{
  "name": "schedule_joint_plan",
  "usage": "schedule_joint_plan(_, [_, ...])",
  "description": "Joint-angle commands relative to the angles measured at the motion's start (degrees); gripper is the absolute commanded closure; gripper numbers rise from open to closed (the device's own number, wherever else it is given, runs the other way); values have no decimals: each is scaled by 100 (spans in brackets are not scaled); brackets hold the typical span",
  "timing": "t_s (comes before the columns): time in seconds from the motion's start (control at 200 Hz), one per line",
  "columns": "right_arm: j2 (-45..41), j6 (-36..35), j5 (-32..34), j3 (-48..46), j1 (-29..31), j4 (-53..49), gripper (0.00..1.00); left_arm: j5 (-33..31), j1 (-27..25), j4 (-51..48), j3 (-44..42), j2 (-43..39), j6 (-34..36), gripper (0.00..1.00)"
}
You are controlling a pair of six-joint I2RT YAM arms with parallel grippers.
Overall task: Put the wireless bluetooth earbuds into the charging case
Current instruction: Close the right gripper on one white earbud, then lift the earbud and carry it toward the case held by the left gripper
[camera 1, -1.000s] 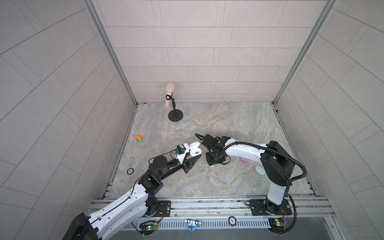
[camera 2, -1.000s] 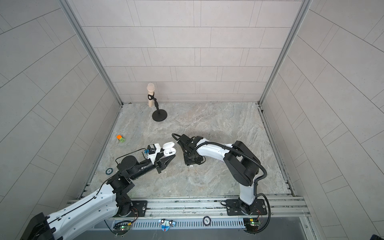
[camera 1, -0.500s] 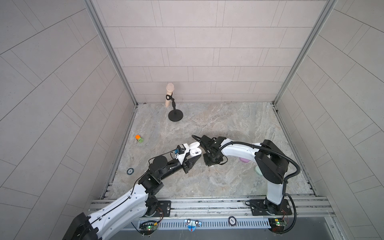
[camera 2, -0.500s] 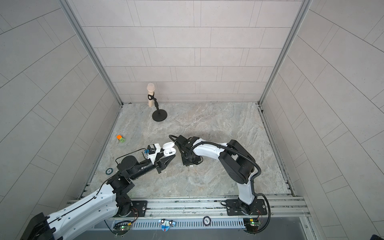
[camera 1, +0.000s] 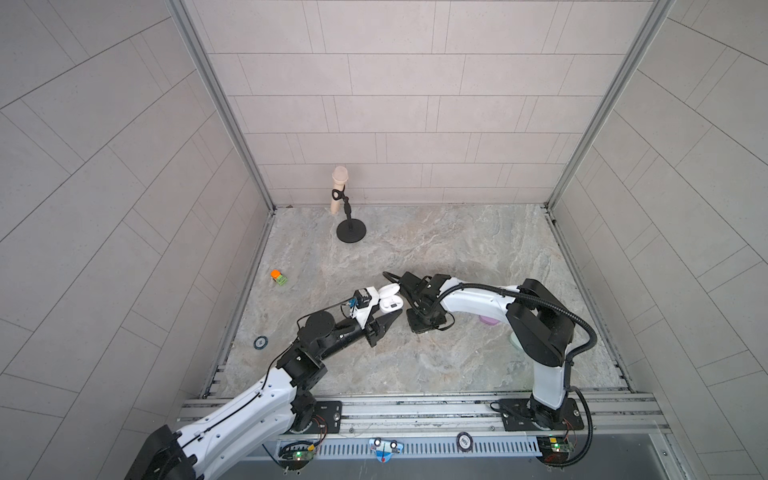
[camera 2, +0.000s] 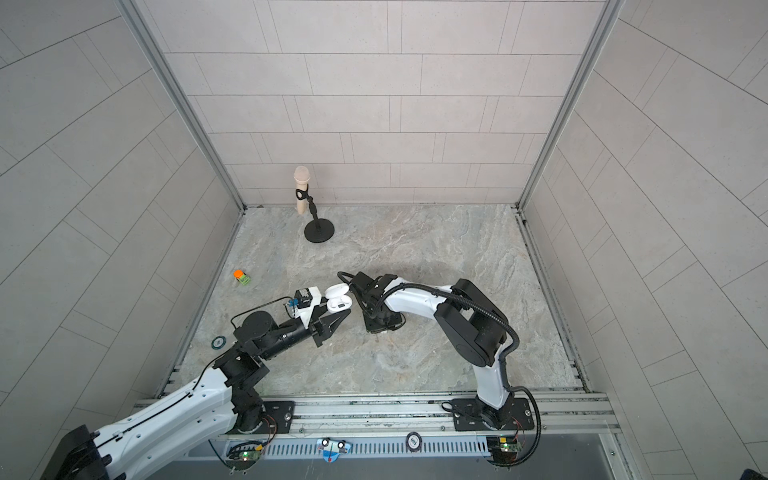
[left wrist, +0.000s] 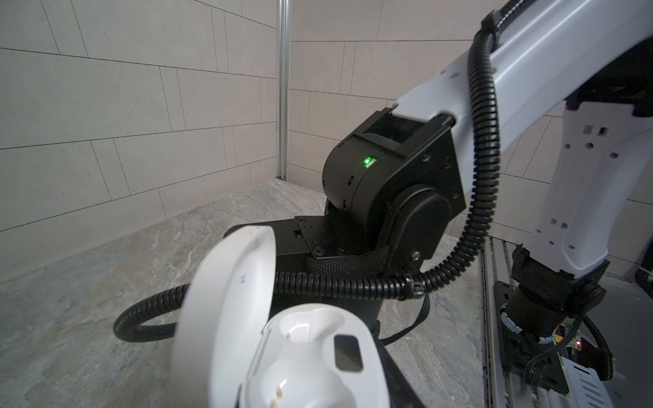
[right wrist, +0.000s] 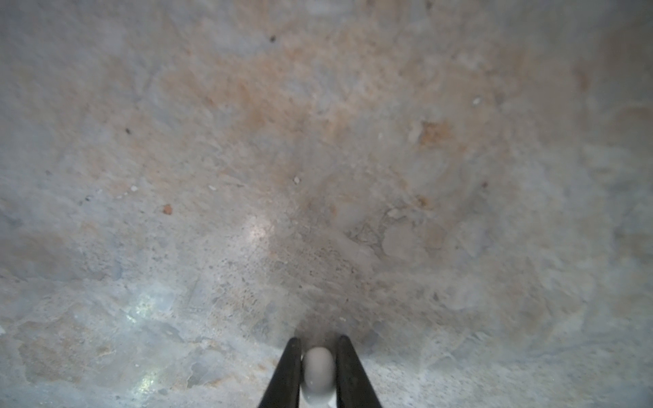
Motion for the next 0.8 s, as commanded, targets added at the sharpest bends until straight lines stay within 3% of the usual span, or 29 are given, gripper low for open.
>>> schedule_joint_plan(0.0, [133,35,165,40,47,-240,82,-1,26,125,-60,-72,-16,78])
schedule_joint_plan(0.461, [-1143,67,132,-401,-368,-367,85,166,26,90,68,40,-7,78])
schedule_joint_plan(0.796, [-2731,-205,-530,-646,-1000,-478,85,641,13,392,378,598,-83,77])
